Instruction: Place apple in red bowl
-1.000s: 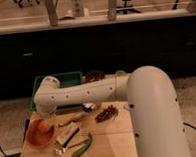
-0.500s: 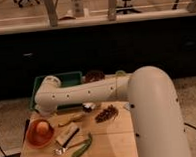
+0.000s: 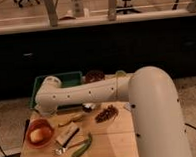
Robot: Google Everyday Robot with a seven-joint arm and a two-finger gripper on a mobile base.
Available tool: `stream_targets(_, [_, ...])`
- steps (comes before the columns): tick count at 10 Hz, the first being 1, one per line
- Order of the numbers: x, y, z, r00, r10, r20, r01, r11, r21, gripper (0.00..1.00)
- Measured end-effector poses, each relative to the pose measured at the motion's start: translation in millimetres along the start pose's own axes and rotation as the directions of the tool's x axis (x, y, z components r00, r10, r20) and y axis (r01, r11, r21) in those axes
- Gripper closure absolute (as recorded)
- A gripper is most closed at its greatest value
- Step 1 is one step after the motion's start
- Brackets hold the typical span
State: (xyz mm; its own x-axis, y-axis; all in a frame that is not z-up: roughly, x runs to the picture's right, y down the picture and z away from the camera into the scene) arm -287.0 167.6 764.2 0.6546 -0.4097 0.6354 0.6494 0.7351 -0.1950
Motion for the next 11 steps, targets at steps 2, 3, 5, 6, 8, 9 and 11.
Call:
stream_targets(2, [-1.4,-0.6,0.1,1.000,-0.011,0.000,0.011,1.000,0.009,0.20])
stream_targets(3, [-1.8,-0.5,0.3,1.000,-0.017,0.000,0.017,1.000,0.011,0.20])
stream_targets(5, [-3.0,-1.0,0.4,1.000,-0.025,0.001,0.025,1.000,0.015,0.20])
stream_targets(6, [-2.8,-1.0,0.4,1.000,-0.025,0.001,0.025,1.000,0.015,0.20])
stream_targets(8, [-2.9,-1.0,0.4,1.000,-0.025,0.001,0.025,1.000,0.015,0.20])
stream_targets(9, [-2.9,-1.0,0.4,1.000,-0.025,0.001,0.025,1.000,0.015,0.20])
stream_targets(11, [-2.8,-1.0,0.5,1.000,-0.025,0.001,0.025,1.000,0.015,0.20])
